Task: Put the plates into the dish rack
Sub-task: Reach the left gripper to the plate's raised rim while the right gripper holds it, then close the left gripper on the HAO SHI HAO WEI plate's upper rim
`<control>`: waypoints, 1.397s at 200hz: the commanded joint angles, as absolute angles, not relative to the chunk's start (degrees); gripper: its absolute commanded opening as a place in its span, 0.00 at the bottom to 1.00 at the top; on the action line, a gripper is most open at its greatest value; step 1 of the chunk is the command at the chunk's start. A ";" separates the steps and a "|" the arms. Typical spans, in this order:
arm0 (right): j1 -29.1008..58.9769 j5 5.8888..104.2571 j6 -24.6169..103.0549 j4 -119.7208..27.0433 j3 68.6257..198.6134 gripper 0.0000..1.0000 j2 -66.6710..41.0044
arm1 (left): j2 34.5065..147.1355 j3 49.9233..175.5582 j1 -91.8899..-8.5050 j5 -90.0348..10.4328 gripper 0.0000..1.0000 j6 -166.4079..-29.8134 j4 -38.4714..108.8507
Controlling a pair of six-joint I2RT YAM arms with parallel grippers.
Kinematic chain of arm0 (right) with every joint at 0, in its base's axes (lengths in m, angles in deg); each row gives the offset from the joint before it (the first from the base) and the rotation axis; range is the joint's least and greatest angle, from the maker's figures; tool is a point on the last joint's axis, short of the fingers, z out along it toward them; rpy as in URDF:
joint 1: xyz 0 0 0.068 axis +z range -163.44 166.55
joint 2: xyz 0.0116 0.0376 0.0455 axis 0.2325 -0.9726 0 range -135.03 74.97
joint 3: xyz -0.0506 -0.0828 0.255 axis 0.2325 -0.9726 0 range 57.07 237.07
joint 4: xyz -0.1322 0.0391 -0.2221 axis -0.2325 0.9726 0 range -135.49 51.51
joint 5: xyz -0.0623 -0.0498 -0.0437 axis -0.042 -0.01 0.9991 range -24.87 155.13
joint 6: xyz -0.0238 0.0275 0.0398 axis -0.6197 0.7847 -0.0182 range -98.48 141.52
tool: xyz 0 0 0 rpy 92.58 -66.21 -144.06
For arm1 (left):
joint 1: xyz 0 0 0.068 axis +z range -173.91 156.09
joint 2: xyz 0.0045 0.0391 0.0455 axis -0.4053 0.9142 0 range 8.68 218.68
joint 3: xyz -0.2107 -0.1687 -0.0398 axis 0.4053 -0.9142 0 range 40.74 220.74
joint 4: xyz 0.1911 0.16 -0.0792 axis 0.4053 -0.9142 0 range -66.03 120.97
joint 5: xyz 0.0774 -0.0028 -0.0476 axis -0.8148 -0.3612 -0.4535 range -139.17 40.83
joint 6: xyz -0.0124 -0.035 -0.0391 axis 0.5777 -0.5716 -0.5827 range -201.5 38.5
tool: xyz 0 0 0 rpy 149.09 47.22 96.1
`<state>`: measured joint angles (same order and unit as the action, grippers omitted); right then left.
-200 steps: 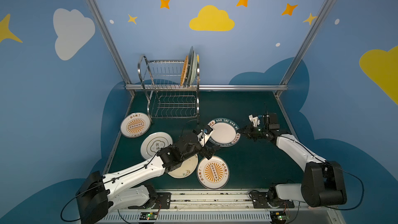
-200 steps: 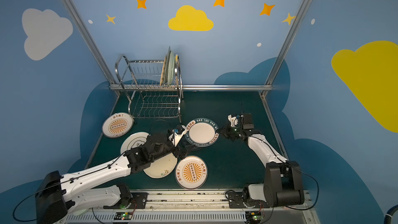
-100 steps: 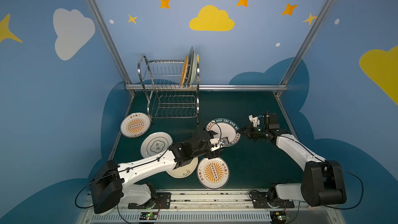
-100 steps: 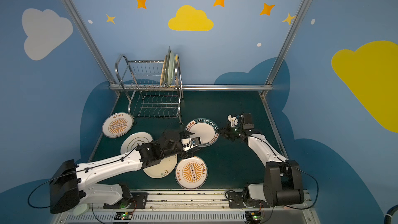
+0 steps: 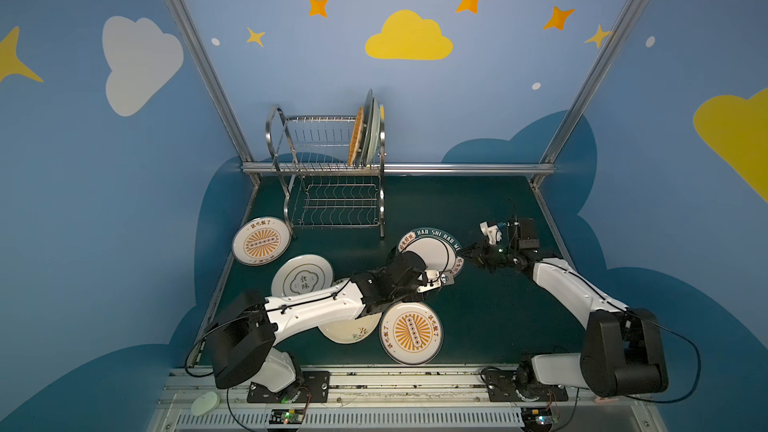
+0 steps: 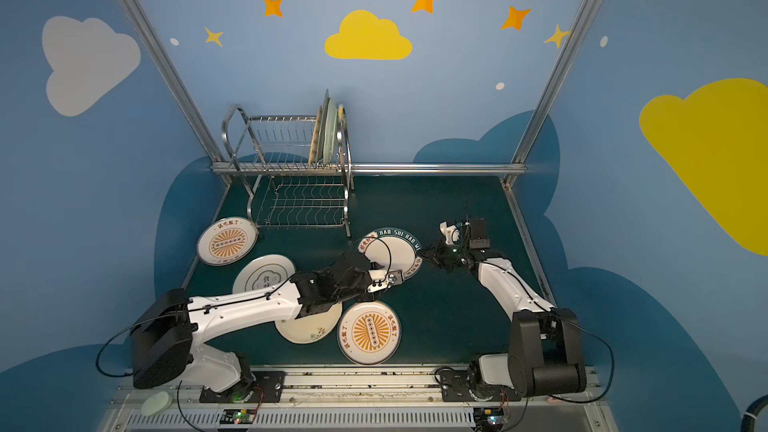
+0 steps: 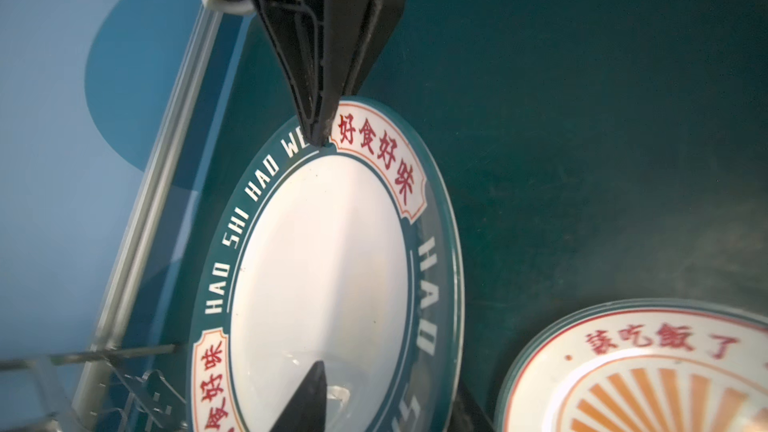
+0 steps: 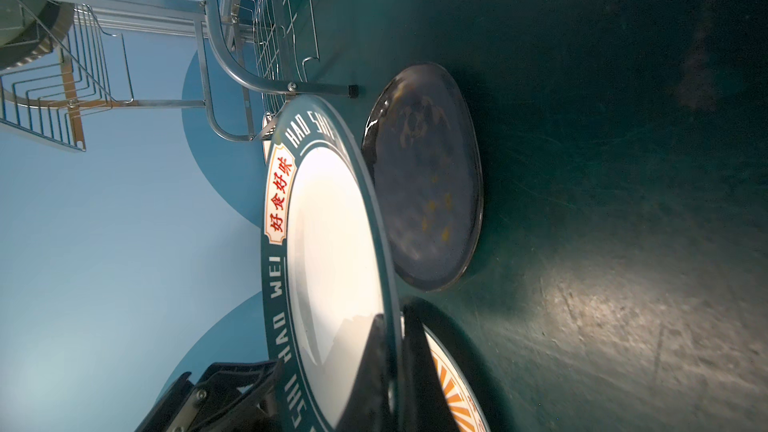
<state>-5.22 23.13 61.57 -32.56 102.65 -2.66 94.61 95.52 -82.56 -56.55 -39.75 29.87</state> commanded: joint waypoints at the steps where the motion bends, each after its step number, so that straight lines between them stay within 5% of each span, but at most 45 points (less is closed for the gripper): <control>1: -5.47 20.21 61.53 -33.59 102.51 0.00 -2.65 | 95.68 96.87 -83.01 -60.63 0.39 -38.59 30.43; 100: -5.44 20.21 61.53 -33.40 102.64 0.00 -2.99 | 99.29 98.22 -83.93 -64.12 0.25 -38.45 31.40; 149: -5.18 20.39 61.25 -33.27 102.68 0.00 -2.81 | 99.49 99.26 -85.20 -65.78 0.04 -38.72 31.53; 211: -4.66 20.75 60.57 -33.52 102.59 0.00 -2.13 | 97.53 99.53 -87.52 -67.81 0.04 -38.81 29.12; 279: -4.06 21.52 60.13 -34.61 101.61 0.64 0.67 | 92.61 98.04 -89.71 -69.00 0.04 -39.23 23.91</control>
<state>-4.54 22.23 61.33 -33.43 102.34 -1.39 96.44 97.21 -88.62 -66.95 -37.84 24.69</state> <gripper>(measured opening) 0.556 0.068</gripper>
